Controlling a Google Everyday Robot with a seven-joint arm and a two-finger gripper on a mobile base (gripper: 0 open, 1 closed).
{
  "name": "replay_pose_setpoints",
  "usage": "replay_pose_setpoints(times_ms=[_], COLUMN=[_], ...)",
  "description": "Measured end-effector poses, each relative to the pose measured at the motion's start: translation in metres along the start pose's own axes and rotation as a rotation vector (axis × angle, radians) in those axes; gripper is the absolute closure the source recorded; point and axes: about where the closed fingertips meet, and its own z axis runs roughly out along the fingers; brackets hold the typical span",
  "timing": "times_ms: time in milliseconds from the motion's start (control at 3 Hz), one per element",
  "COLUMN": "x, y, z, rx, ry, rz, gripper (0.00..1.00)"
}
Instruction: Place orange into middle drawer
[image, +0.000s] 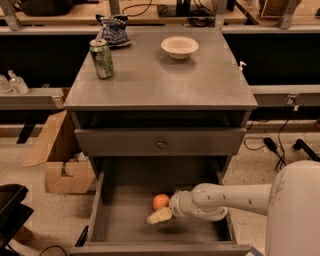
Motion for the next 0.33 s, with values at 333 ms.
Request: replay_pose_setpoints(times_ms=[333], x=[0.0], y=[0.0], z=[0.0], rx=[0.0], ry=[0.0], rz=[0.0], gripper=[0.0])
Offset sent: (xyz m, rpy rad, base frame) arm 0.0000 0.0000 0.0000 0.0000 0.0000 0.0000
